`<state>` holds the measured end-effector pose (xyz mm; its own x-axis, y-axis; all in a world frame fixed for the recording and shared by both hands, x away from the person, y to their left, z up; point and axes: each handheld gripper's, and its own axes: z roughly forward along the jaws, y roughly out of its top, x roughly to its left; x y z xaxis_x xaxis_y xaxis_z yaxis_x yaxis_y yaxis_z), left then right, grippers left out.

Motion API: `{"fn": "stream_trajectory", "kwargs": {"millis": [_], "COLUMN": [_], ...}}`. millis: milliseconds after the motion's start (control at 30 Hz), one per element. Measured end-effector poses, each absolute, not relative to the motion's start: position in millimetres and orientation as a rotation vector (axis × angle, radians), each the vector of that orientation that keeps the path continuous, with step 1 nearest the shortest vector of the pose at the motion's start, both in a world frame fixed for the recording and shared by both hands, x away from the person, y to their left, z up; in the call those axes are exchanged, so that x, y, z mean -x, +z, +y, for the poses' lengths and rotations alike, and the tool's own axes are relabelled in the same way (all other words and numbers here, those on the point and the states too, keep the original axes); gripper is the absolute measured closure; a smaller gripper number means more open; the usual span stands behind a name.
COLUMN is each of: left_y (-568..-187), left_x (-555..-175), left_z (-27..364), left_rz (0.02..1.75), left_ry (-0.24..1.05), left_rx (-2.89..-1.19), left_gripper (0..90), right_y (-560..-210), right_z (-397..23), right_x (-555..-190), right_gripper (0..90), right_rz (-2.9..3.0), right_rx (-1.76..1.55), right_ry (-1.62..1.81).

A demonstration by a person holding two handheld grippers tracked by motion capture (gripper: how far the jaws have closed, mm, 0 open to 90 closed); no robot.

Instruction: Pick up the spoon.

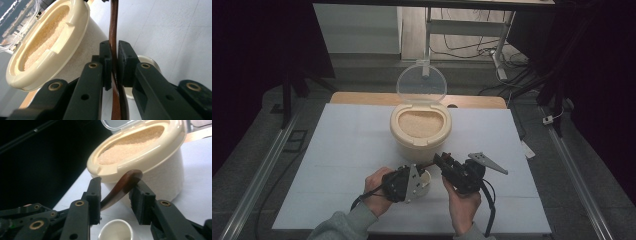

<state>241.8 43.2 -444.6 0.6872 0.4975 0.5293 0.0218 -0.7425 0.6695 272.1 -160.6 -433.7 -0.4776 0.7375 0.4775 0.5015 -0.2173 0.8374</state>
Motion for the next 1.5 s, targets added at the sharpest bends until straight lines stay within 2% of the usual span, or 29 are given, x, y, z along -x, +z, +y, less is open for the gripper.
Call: {"fn": "stream_trajectory", "kwargs": {"millis": [400, 667, 867, 1100, 1200, 1333, 1500], "left_y": [-441, -435, -429, -429, -429, -428, -429], "left_x": [-240, -242, -246, -249, -251, -257, -254], "left_z": [42, 44, 50, 49, 49, 54, 51], "left_rz": [0.376, 0.379, 0.400, 0.395, 0.401, 0.446, 0.461], "left_ry": [0.897, 0.853, 0.734, 0.670, 0.684, 0.670, 0.796], "left_rx": [-2.250, -2.234, -2.192, -2.184, -2.180, -2.164, -2.164], "left_gripper": [76.1, 75.8, 75.7, 69.7, 76.6, 81.3, 82.8], "right_y": [-427, -425, -421, -421, -421, -422, -421], "right_z": [-164, -167, -170, -169, -169, -167, -163], "right_x": [-269, -270, -269, -269, -269, -268, -265], "right_gripper": [75.1, 75.7, 75.8, 75.8, 75.8, 75.4, 73.1], "right_rz": [1.860, 1.859, 1.857, 1.872, 1.874, 1.864, 1.831], "right_rx": [-1.364, -1.297, -1.224, -1.174, -1.167, -1.176, -1.212], "right_ry": [1.934, 1.972, 2.025, 2.051, 2.053, 2.037, 1.989]}}
